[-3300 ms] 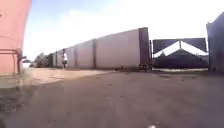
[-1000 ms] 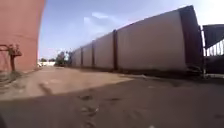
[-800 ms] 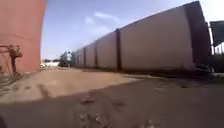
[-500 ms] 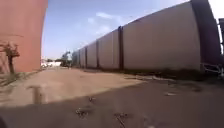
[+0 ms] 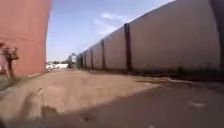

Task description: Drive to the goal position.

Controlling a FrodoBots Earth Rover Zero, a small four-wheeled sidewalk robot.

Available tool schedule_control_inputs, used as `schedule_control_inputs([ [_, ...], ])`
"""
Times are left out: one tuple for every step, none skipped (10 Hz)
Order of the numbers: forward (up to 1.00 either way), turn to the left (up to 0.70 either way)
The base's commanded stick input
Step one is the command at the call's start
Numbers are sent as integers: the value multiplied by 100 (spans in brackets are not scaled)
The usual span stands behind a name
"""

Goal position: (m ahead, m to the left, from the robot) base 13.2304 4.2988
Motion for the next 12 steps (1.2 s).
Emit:
schedule_control_inputs([
  [100, 0],
  [100, 0],
  [100, 0],
  [100, 0],
  [100, 0],
  [100, 0],
  [100, 0],
  [100, 27],
  [100, 26],
  [100, 10],
  [100, 0],
  [100, 0],
])
